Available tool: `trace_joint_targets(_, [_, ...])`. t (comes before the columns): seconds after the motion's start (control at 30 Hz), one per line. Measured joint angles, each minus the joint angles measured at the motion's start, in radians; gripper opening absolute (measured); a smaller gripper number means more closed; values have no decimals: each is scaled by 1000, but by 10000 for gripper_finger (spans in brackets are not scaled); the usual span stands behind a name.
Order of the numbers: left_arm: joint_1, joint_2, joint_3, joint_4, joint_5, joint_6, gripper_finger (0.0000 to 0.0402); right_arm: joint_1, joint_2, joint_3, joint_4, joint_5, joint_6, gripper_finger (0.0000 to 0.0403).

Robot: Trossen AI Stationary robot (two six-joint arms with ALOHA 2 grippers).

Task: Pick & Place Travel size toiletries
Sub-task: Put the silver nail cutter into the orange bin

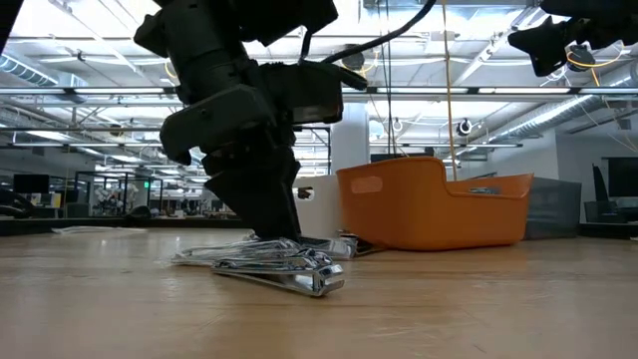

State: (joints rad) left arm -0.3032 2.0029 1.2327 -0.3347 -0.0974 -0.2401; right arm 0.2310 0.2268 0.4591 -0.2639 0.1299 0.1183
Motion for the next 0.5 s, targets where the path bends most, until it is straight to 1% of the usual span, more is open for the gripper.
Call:
trace_joint_targets(0.17, [0,0,0,2,-1,-63,118,0,0,0,0,0,-1,256])
trace_joint_targets(0.3, [1,0,-1,0,47,-69,109,0,0,0,0,0,-1,256])
trace_joint_targets(0.37, [0,1,-1,-3,62,-69,87,0,0,0,0,0,-1,256])
trace_joint_targets(0.5, [1,0,0,-1,78,-70,22,0,0,0,0,0,-2,256])
